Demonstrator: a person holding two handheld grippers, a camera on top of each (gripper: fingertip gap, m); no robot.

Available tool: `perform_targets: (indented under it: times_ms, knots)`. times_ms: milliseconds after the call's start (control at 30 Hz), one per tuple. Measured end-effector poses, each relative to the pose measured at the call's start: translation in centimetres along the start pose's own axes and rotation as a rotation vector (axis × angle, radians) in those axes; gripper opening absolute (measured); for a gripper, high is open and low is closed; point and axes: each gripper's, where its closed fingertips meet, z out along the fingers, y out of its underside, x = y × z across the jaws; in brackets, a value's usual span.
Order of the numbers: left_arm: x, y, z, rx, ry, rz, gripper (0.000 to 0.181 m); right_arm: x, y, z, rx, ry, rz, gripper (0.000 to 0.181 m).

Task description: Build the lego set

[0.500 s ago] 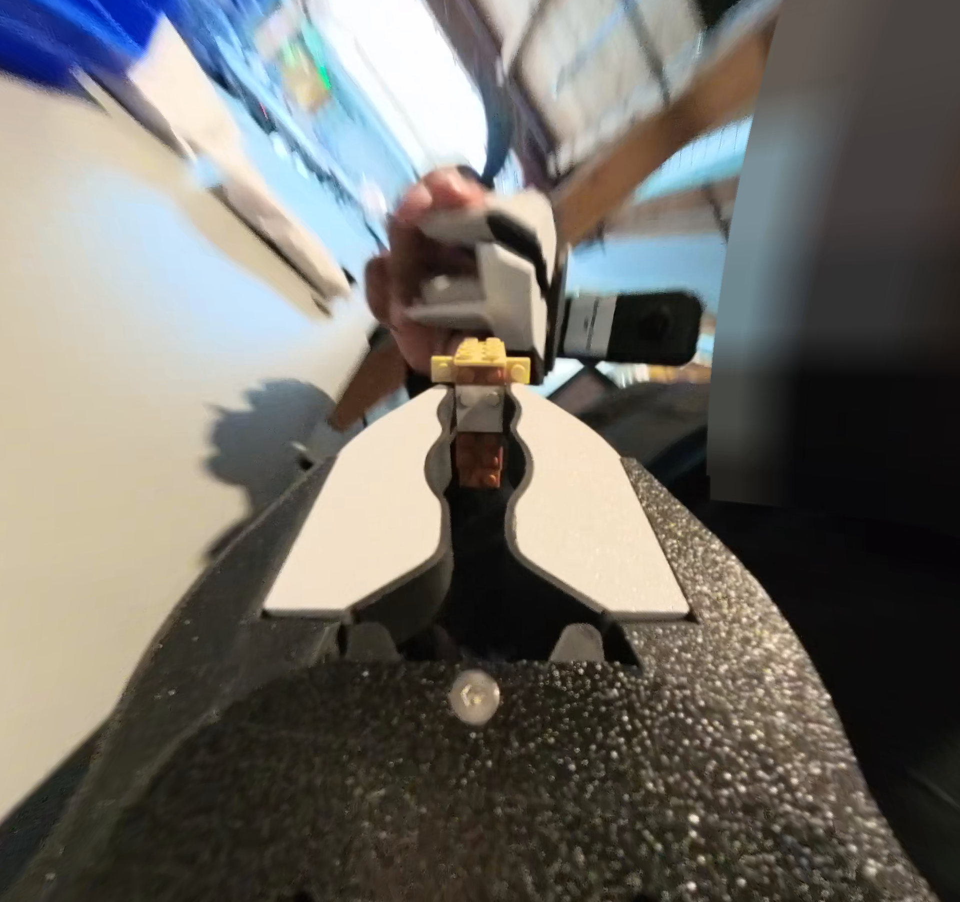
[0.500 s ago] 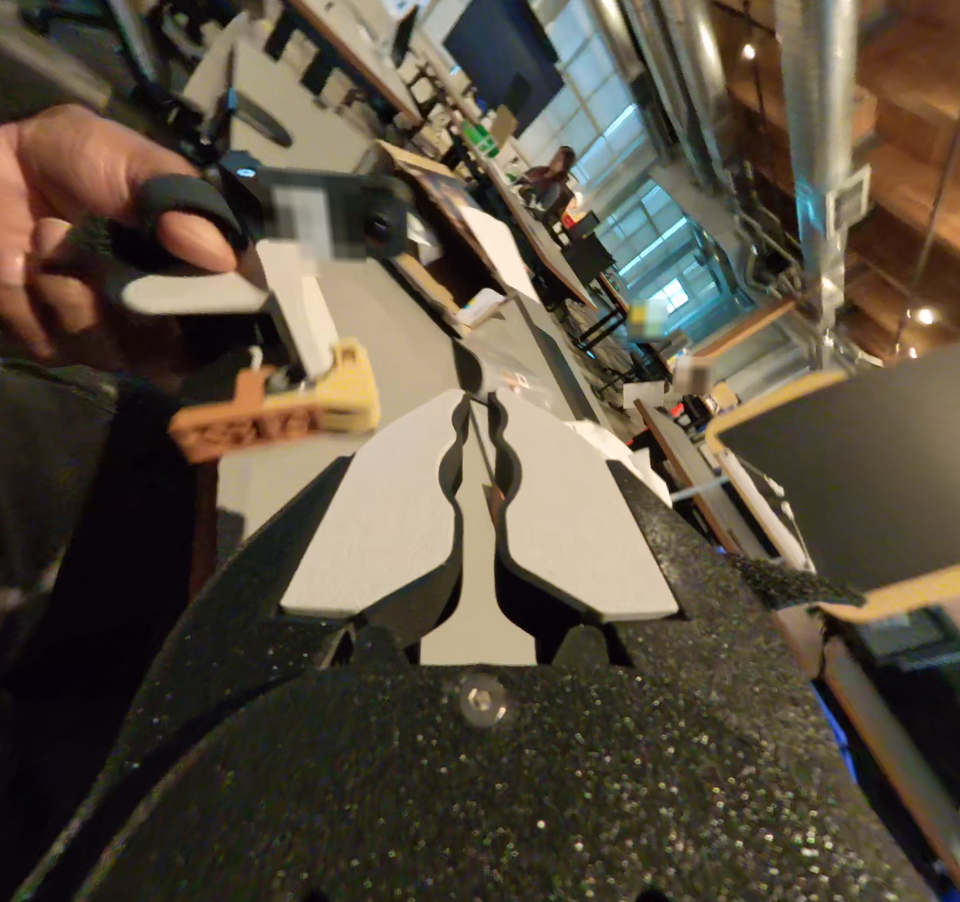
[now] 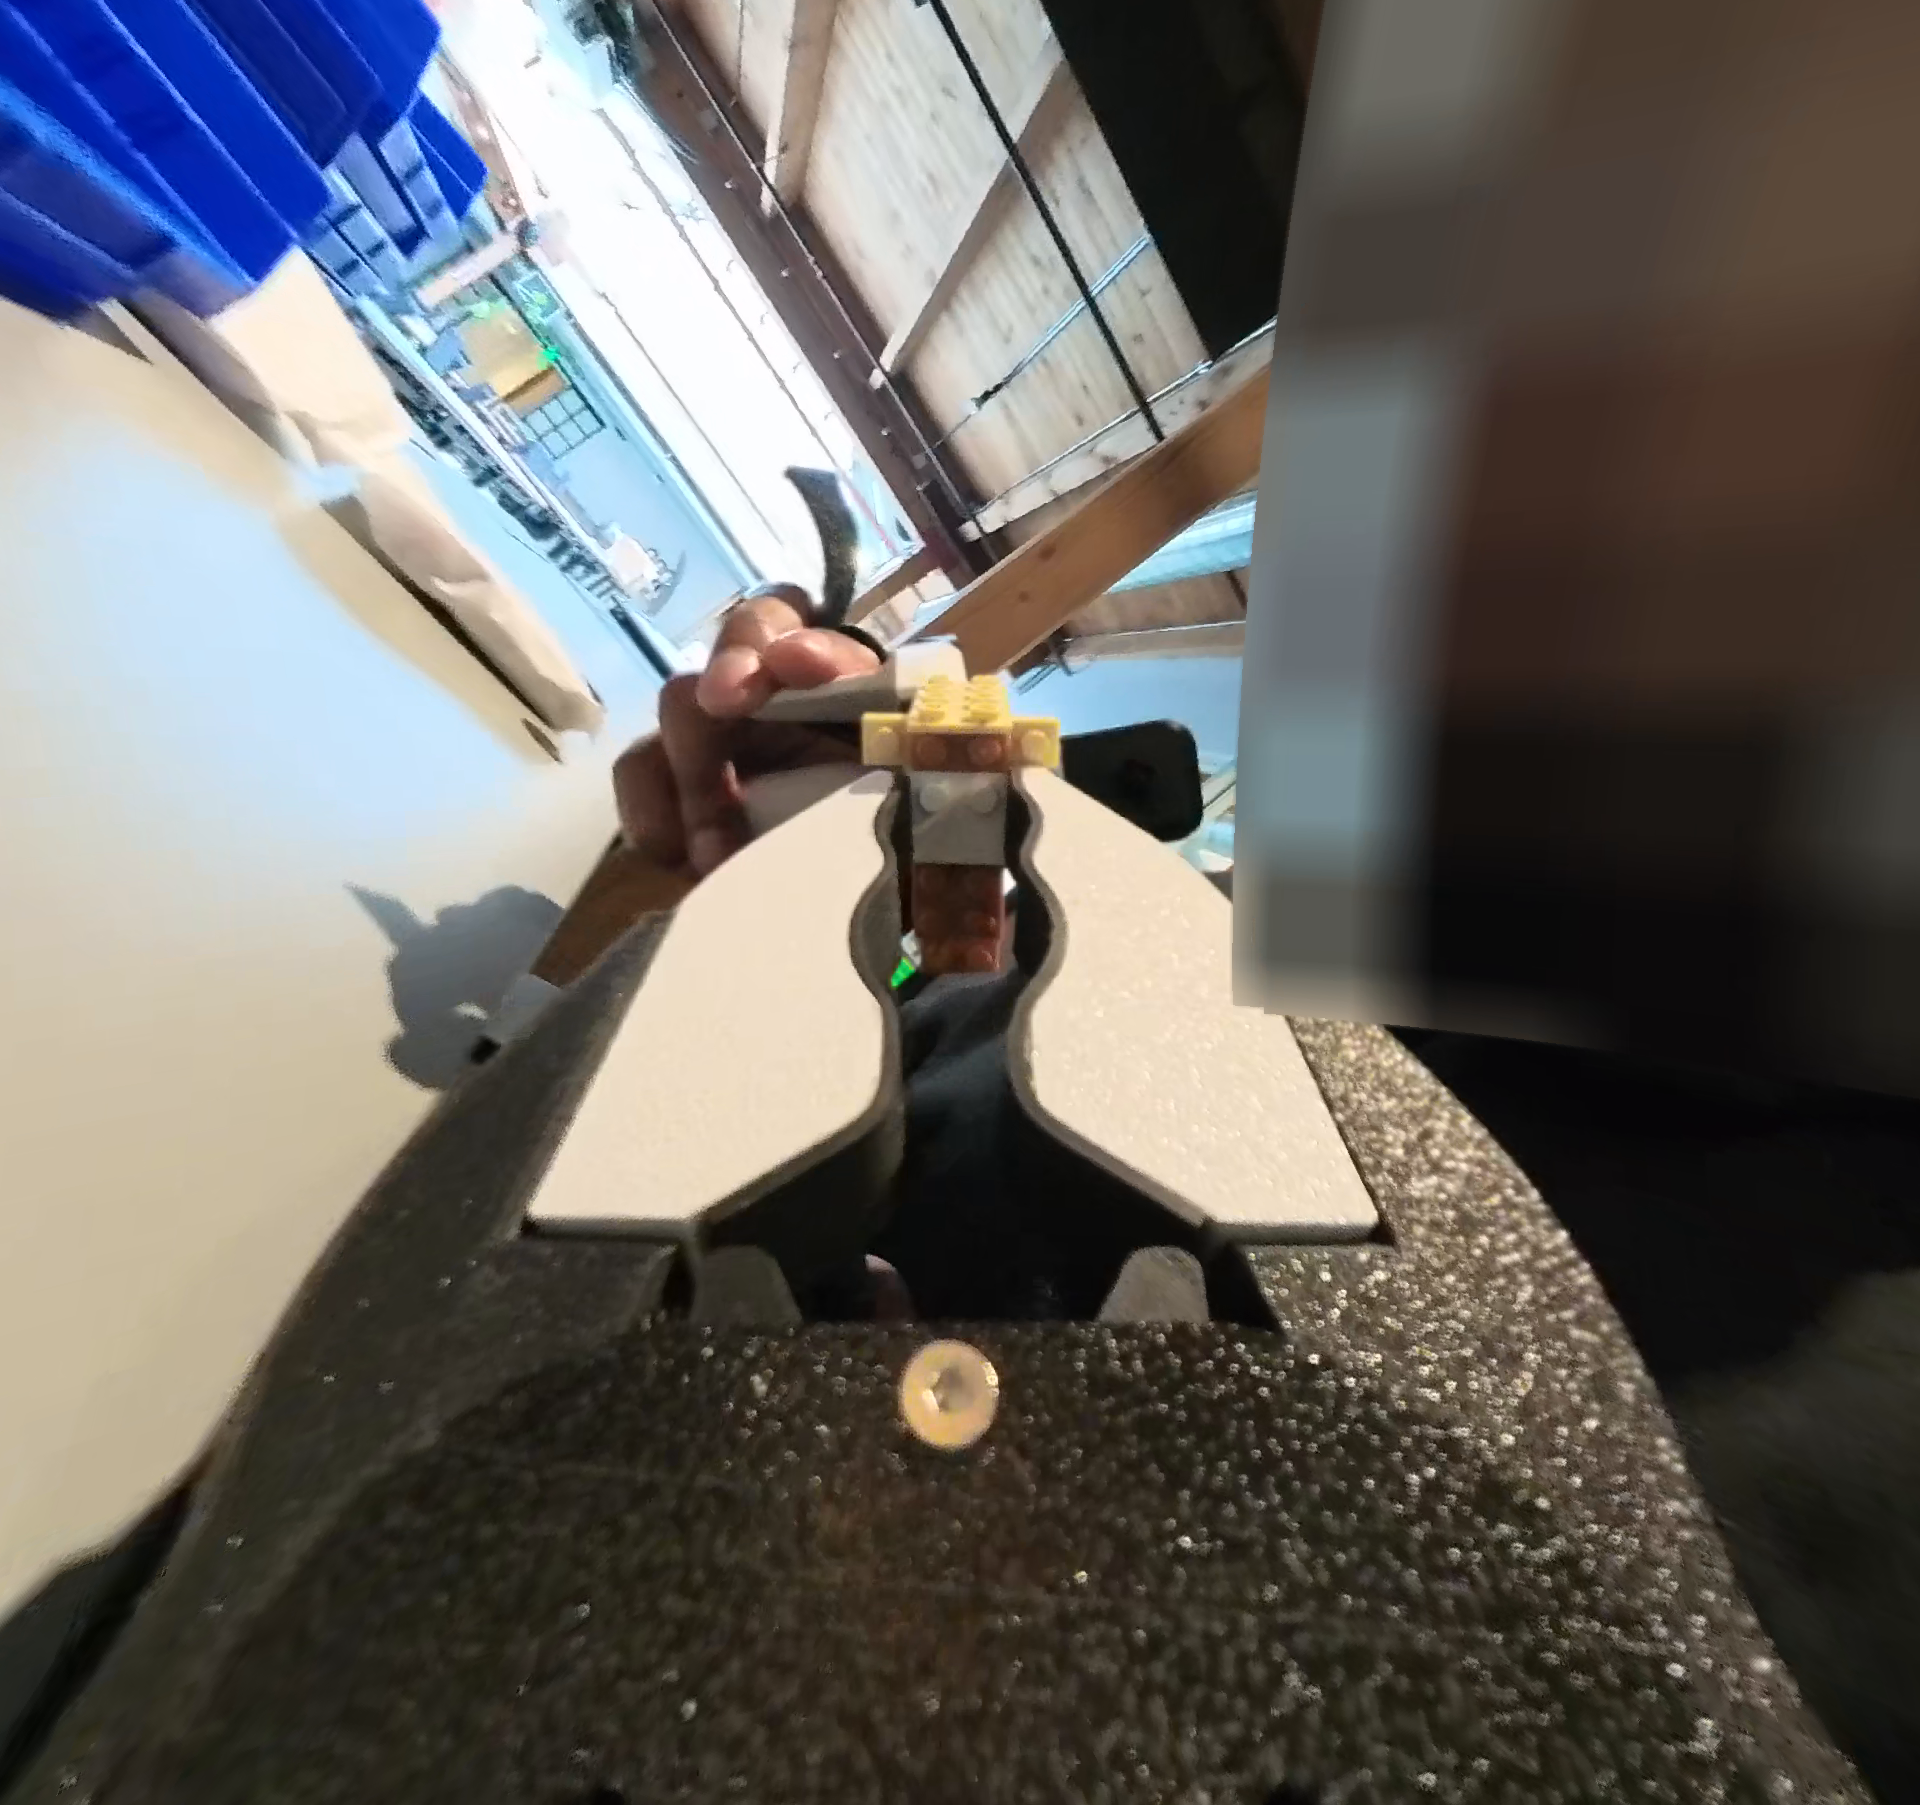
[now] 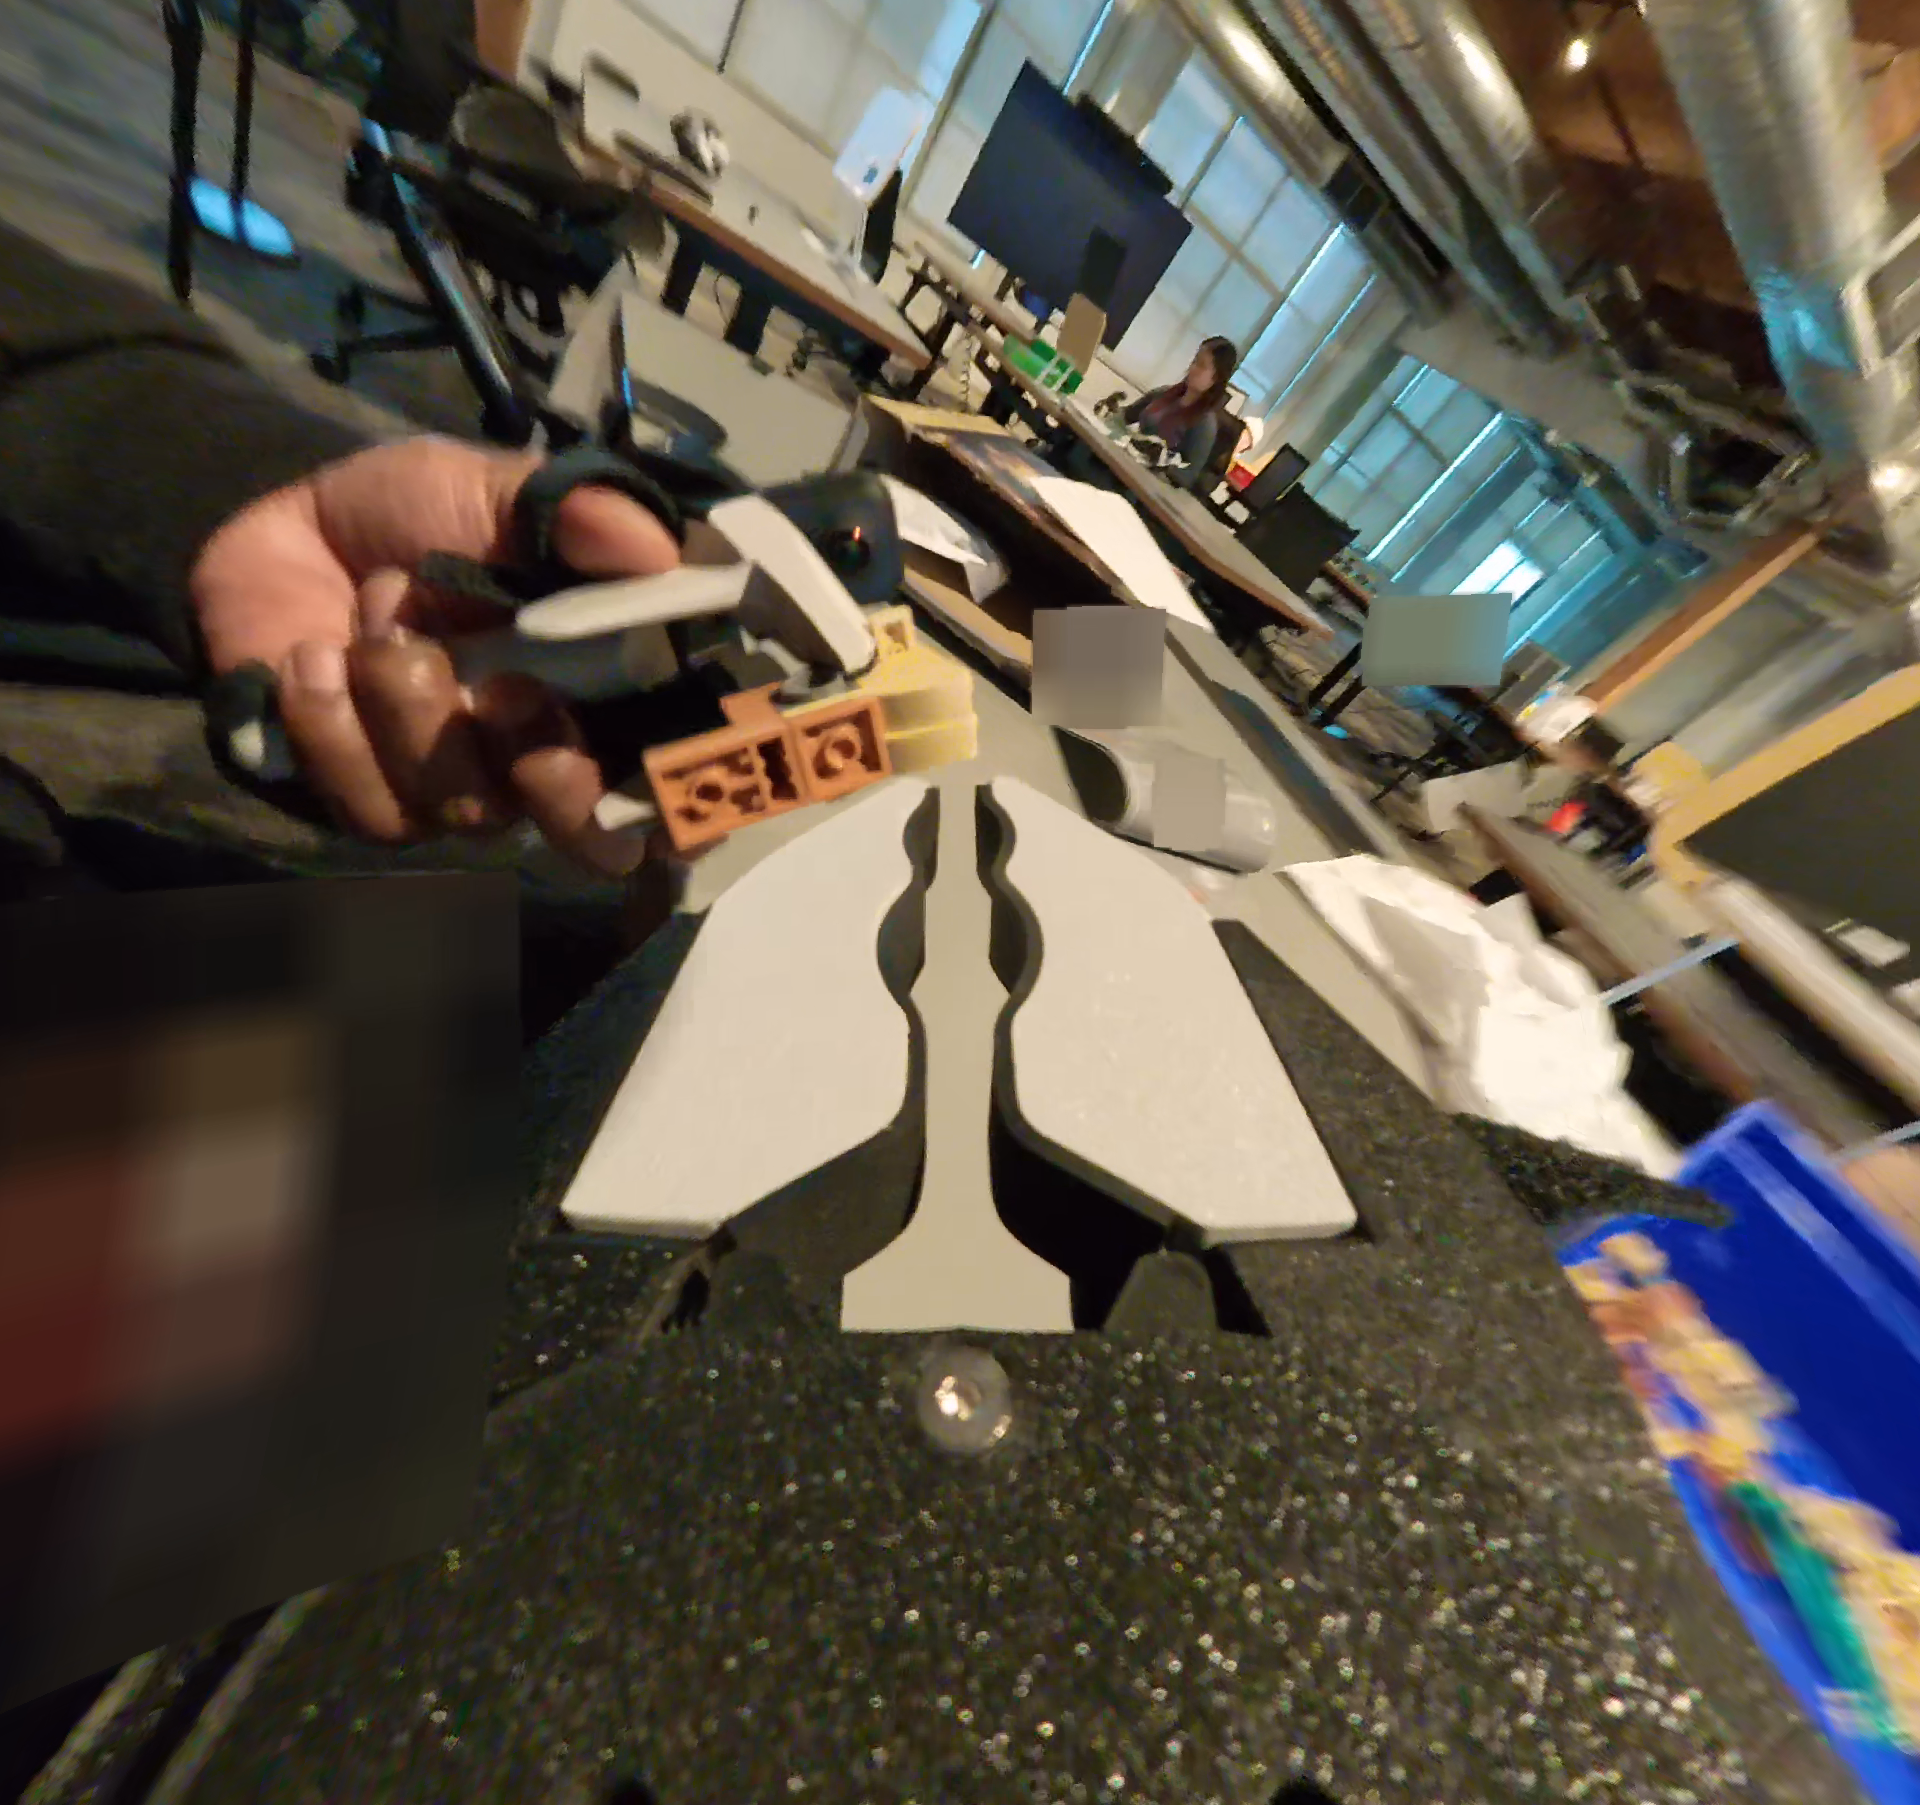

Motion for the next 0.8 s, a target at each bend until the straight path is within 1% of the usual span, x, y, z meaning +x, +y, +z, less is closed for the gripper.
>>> perform_targets:
  times_ms: [67, 133, 233, 300, 367, 500, 567, 667, 733, 800]
  knots:
    - [0.4, 0.8, 0.0, 0.018, 0.009, 0.008, 0.016, -0.6, -0.4, -0.3, 0.013, 0.0, 0.15, 0.005]
    - [1.1, 1.6, -0.2, 0.051, 0.028, 0.068, 0.016, -1.3, -0.5, -1.0, 0.021, -0.008, 0.361, 0.003]
    - [1.8, 2.8, -0.8, 0.098, -0.014, 0.281, 0.016, -2.9, -1.3, -2.6, 0.093, -0.09, 0.707, 0.0]
    - [2.4, 3.5, -1.0, 0.128, -0.033, 0.418, 0.016, -3.7, -1.6, -3.5, 0.116, -0.117, 0.831, 0.0]
    - [2.9, 4.6, -0.9, 0.138, -0.034, 0.521, 0.016, -4.7, -2.0, -3.9, 0.09, -0.124, 0.833, 0.0]
    - [4.1, 6.4, -0.6, 0.164, 0.004, 0.684, 0.016, -6.7, -3.5, -4.4, 0.061, -0.169, 0.717, 0.0]
    - [4.8, 7.6, -0.4, 0.135, 0.013, 0.779, 0.016, -7.1, -4.3, -5.0, 0.084, -0.175, 0.69, 0.0]
    - [5.9, 9.1, -0.1, 0.079, 0.011, 0.943, 0.016, -7.8, -5.5, -6.0, 0.128, -0.201, 0.698, 0.0]
    - [6.3, 9.9, 0.1, 0.028, -0.023, 1.083, 0.016, -8.4, -6.1, -6.6, 0.148, -0.221, 0.695, 0.0]
    - [6.7, 10.5, 0.1, -0.051, -0.066, 1.245, 0.016, -9.2, -6.5, -7.3, 0.17, -0.28, 0.732, 0.0]
